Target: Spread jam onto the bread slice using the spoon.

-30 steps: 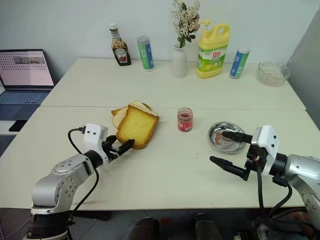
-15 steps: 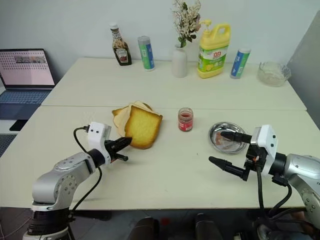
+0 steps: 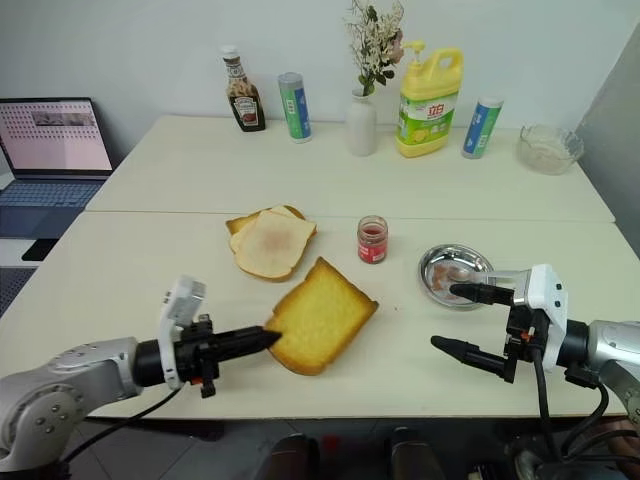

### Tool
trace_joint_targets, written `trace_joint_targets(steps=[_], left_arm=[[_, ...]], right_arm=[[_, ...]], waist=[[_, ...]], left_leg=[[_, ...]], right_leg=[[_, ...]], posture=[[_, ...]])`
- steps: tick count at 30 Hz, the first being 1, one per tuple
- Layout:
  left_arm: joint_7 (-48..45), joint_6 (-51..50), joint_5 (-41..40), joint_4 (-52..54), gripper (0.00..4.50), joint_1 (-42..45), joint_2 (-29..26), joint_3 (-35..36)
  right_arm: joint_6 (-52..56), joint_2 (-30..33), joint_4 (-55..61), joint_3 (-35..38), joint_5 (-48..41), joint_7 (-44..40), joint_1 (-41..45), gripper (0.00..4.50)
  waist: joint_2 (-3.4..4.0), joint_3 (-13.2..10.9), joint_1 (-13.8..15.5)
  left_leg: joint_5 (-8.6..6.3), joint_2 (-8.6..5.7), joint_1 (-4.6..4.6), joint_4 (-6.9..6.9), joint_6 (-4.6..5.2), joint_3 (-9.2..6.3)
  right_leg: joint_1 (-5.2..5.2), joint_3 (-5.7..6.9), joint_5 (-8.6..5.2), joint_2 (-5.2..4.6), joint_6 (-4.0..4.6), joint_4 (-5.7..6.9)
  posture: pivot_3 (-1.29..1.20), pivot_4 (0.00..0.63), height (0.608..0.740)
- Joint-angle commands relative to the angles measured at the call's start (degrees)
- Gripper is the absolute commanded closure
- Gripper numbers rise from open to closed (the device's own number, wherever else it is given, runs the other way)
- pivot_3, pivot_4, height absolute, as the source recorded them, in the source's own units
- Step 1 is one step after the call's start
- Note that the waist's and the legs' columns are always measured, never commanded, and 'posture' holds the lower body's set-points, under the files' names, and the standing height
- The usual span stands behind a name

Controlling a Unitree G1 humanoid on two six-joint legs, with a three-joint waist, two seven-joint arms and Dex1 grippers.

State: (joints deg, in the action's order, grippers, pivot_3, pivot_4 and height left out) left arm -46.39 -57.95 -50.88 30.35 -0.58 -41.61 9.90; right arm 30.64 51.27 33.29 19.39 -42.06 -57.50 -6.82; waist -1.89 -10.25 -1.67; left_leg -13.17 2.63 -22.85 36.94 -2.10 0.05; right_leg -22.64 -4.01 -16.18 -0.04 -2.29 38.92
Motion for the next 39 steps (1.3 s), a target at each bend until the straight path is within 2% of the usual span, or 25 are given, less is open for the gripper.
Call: trace_joint_targets(steps=[1, 5, 11, 16, 24, 29, 32, 34, 36, 39], left_arm=[[3.1, 4.6, 5.9, -2.3, 4.47, 1.9, 2.7, -5.4], [2.8, 7.3, 10.5, -4.9, 4.47, 3.1, 3.0, -9.9], [5.3, 9.2, 14.4, -6.8, 4.47, 5.0, 4.4, -11.2], [5.8, 10.3, 15.4, -6.2, 3.11, 4.7, 4.4, -10.1], [6.2, 12.7, 15.9, -2.4, 0.49, -0.9, 1.9, -3.7], [0.5, 18.4, 16.8, -1.8, 0.49, -1.8, -4.7, 2.4], [-4.0, 21.8, 16.0, -0.5, 0.49, -0.3, -7.4, 3.1], [-6.5, 22.6, 15.9, 1.1, 0.49, 2.0, -9.4, 1.6], [-11.1, 25.1, 18.6, 3.6, 0.13, 4.5, -13.4, -2.0], [-12.6, 26.9, 19.3, 3.4, 0.03, 9.9, -13.9, -5.0]], right_arm=[[-0.2, 0.3, 2.6, 0.3, -0.6, 0.0, -0.3, 0.0], [0.5, 0.2, 3.7, -0.3, -0.1, 1.1, -1.3, 0.0], [1.0, -0.1, 4.2, -0.7, -0.3, 1.8, -1.3, 0.0], [0.8, -0.3, 4.1, -1.3, -0.2, 1.9, -0.9, 0.0], [-0.2, -0.3, 3.4, -1.0, -0.1, 0.8, -1.1, 0.0], [-0.7, -0.2, 2.0, 1.2, 0.1, 0.3, -1.6, 0.0], [-0.8, -0.6, 1.4, 3.4, -0.1, 0.7, -2.7, 0.0], [-1.0, -0.7, 1.7, 5.2, 0.0, 0.3, -4.7, 0.0], [-1.0, 0.4, 3.2, 7.1, 0.5, -1.9, -8.8, 0.0], [-2.4, 1.9, 4.3, 7.8, 2.2, -3.8, -11.1, 0.0]], waist=[[-0.01, 0.0, 0.0], [-0.03, 0.0, 0.0], [-0.03, 0.0, 0.0], [-0.03, 0.0, 0.0], [-0.03, 0.0, 0.0], [-0.04, 0.0, 0.0], [-0.05, 0.0, 0.2], [-0.05, 0.0, 0.3], [-0.11, -0.1, 0.5], [-0.03, -0.1, 0.5]], left_leg=[[0.0, -0.01, 0.0, 0.01, 0.0, 0.01], [0.0, 0.01, -0.01, -0.01, 0.0, -0.02], [0.0, 0.01, -0.02, -0.02, 0.0, -0.01], [0.0, 0.01, -0.03, -0.02, 0.0, 0.0], [0.0, 0.03, -0.02, -0.04, 0.0, -0.01], [0.0, 0.04, -0.02, -0.04, 0.0, -0.01], [0.0, 0.0, -0.04, -0.03, 0.0, 0.02], [0.0, -0.03, -0.06, -0.03, 0.0, 0.05], [-0.01, -0.03, -0.09, -0.04, -0.01, 0.05], [-0.01, -0.03, -0.08, -0.11, -0.02, 0.07]], right_leg=[[0.0, -0.01, 0.0, 0.0, 0.0, 0.0], [-0.01, 0.01, 0.01, 0.03, -0.01, 0.0], [-0.02, 0.01, 0.01, 0.02, -0.01, -0.01], [-0.02, 0.0, 0.01, 0.02, -0.02, -0.01], [-0.04, 0.01, 0.0, 0.02, -0.01, -0.01], [-0.04, 0.01, -0.11, 0.01, 0.19, -0.01], [-0.05, 0.01, -0.21, -0.04, 0.36, -0.03], [-0.03, 0.0, -0.21, -0.09, 0.35, -0.08], [-0.03, 0.01, -0.21, -0.09, 0.34, -0.13], [-0.02, 0.01, -0.18, -0.08, 0.29, -0.2]], posture=[[0.0, 0.15, 0.74], [0.0, 0.15, 0.74], [0.0, 0.15, 0.74], [0.0, 0.15, 0.74], [0.0, 0.15, 0.74], [0.0, 0.15, 0.74], [0.0, 0.15, 0.74], [0.0, 0.15, 0.74], [0.0, 0.15, 0.74], [0.0, 0.15, 0.74]])
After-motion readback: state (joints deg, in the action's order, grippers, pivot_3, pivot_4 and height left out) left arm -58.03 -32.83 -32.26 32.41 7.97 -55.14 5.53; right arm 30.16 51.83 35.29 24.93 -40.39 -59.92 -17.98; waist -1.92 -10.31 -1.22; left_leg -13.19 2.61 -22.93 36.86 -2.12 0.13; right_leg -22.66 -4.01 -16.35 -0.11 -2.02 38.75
